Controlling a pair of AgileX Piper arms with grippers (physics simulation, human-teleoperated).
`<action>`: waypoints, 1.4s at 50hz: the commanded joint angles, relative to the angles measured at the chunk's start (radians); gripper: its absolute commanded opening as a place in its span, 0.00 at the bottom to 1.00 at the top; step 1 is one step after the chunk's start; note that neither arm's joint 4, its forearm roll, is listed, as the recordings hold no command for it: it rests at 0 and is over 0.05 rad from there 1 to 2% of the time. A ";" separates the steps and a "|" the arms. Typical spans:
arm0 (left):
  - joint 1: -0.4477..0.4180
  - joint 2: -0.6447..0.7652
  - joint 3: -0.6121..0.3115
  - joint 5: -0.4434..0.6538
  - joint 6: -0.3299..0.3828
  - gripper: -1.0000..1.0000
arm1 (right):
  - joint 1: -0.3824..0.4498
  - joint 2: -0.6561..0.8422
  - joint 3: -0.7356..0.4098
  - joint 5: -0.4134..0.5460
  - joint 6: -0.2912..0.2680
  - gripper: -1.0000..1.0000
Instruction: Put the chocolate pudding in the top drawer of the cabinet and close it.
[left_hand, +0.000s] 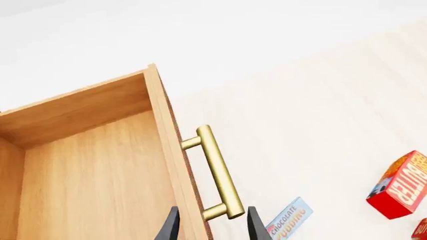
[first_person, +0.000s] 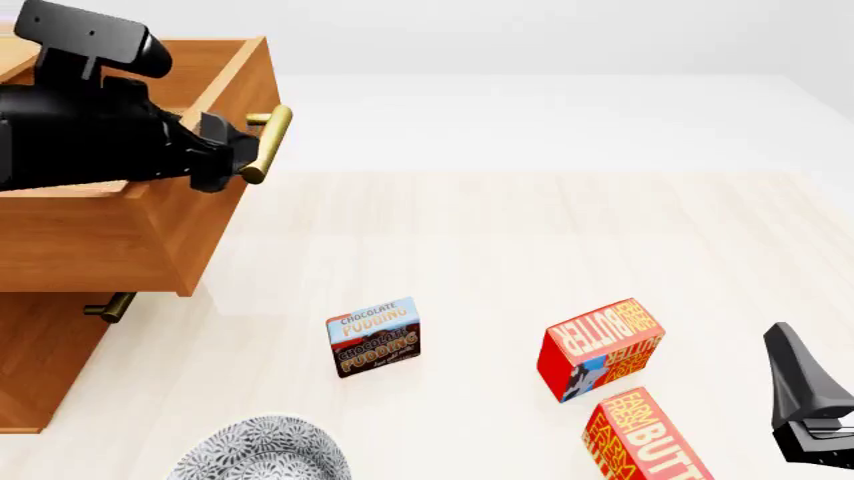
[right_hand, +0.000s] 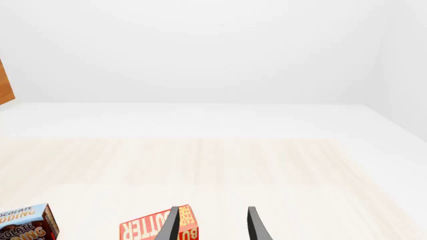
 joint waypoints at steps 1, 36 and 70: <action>-0.026 0.036 -0.026 0.097 0.100 1.00 | 0.000 0.000 0.000 -0.001 -0.002 1.00; -0.015 -0.014 -0.279 0.245 0.190 1.00 | 0.000 0.000 0.000 0.000 0.000 1.00; -0.102 0.064 -0.383 0.238 0.289 1.00 | 0.000 0.001 0.001 -0.002 -0.001 1.00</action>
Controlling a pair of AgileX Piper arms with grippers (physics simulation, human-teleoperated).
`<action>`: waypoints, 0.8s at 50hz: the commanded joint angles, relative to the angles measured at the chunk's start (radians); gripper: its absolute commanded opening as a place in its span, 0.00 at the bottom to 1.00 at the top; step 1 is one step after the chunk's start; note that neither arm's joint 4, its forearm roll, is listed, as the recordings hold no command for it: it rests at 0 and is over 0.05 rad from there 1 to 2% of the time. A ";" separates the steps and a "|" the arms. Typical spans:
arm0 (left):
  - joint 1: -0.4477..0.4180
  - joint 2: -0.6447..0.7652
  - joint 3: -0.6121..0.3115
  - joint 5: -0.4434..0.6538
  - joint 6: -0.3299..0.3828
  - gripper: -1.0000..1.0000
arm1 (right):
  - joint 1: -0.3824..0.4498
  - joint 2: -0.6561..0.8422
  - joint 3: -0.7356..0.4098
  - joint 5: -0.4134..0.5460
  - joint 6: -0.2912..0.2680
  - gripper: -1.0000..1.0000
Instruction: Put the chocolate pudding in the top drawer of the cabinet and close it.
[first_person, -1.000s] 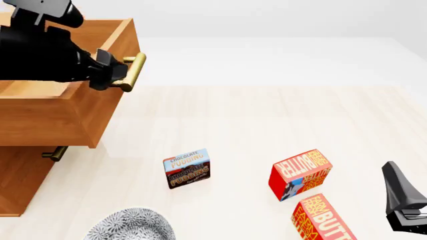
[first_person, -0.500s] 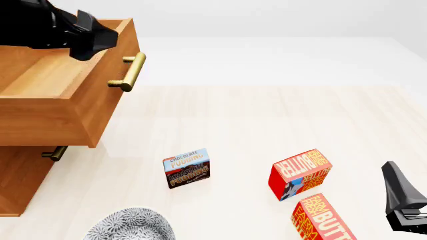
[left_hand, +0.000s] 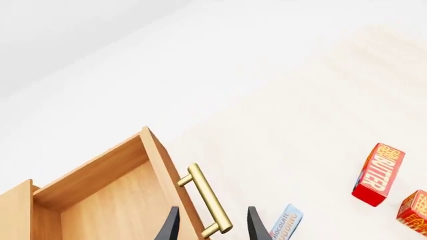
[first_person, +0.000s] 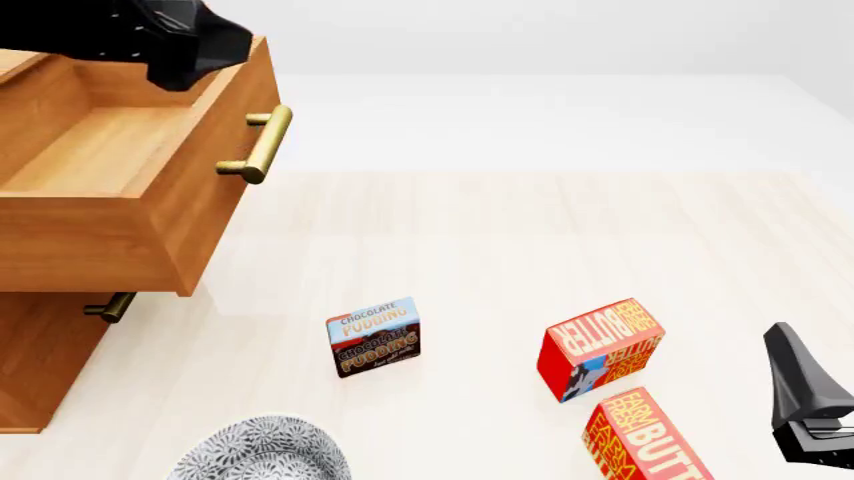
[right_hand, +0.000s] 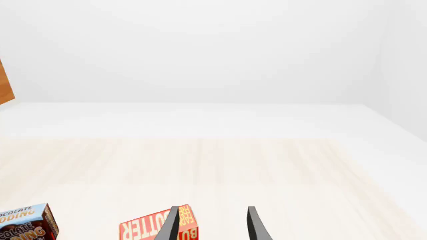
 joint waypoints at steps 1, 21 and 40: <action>-0.040 0.045 -0.032 -0.008 0.027 1.00 | 0.000 0.000 0.000 -0.001 0.000 1.00; -0.127 0.161 -0.104 0.006 0.108 1.00 | 0.000 0.000 0.000 0.001 0.000 1.00; -0.198 0.225 -0.121 0.029 0.155 1.00 | 0.000 0.000 0.000 0.001 0.000 1.00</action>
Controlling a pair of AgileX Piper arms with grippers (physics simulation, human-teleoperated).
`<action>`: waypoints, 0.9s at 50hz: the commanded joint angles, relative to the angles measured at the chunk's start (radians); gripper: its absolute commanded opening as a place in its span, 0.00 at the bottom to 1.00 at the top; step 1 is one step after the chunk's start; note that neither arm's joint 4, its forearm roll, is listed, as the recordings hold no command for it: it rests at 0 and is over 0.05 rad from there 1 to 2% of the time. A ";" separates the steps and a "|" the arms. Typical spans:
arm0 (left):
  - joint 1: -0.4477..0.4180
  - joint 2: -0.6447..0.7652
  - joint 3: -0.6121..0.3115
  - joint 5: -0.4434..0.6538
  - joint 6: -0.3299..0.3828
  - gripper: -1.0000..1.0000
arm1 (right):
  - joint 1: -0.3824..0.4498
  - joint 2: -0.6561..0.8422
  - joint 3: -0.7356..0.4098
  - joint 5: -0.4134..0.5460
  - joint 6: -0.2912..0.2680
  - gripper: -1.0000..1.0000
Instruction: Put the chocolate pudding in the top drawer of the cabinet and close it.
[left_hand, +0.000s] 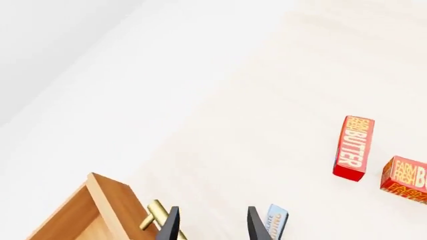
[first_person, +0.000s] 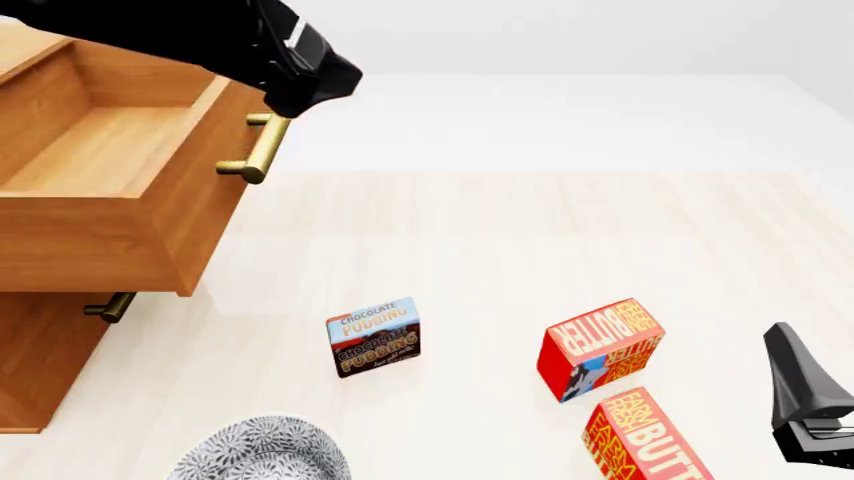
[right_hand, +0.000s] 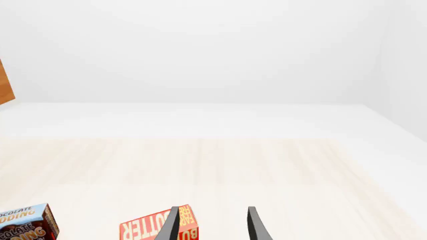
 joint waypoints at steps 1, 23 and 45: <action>-0.034 0.041 -0.007 0.004 0.025 1.00 | 0.000 0.000 0.000 0.000 0.000 1.00; -0.100 0.114 -0.005 0.045 0.063 1.00 | 0.000 0.000 0.000 0.000 0.000 1.00; -0.110 0.218 0.006 0.045 0.106 1.00 | 0.000 0.000 0.000 0.000 0.001 1.00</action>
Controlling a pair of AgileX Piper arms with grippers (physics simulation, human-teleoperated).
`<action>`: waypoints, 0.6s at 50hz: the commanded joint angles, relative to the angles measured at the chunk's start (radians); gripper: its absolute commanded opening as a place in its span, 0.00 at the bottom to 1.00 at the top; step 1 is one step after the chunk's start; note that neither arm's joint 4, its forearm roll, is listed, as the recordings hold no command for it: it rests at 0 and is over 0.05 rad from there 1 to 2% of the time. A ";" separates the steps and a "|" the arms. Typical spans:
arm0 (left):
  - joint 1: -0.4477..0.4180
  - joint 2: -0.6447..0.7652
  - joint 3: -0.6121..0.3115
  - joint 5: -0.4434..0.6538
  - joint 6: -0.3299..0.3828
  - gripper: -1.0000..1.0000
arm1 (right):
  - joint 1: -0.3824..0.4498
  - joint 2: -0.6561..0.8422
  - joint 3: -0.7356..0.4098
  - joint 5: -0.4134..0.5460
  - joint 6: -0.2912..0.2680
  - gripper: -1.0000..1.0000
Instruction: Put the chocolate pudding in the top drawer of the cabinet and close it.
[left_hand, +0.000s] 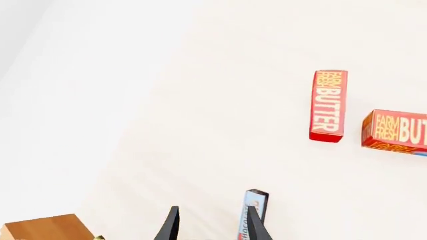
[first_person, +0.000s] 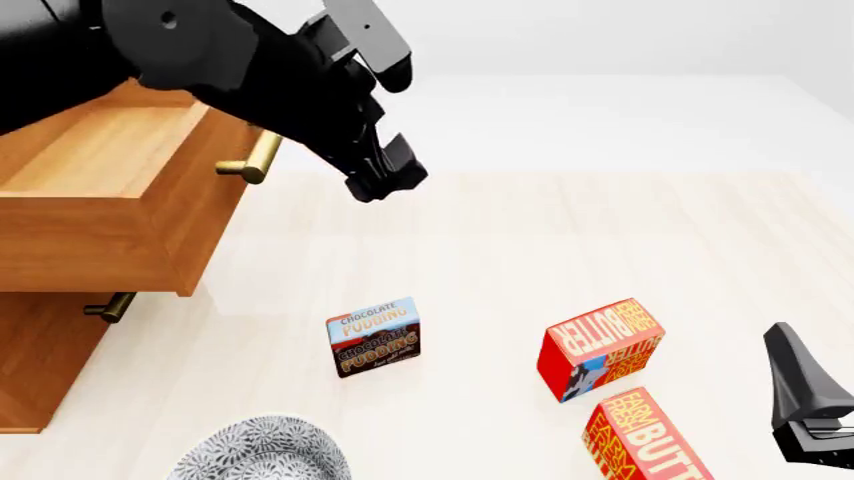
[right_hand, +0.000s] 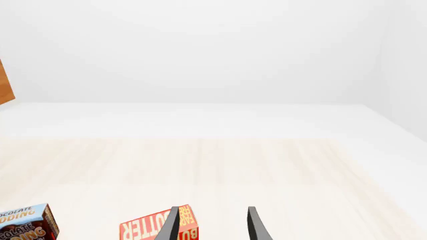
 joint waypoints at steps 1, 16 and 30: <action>-0.002 0.047 0.008 0.000 0.022 1.00 | 0.000 0.000 0.000 0.000 -0.001 1.00; 0.001 0.092 0.029 -0.008 0.053 1.00 | 0.000 0.000 -0.001 0.001 0.000 1.00; -0.014 0.115 0.042 -0.019 0.054 1.00 | 0.000 0.000 -0.001 0.001 0.000 1.00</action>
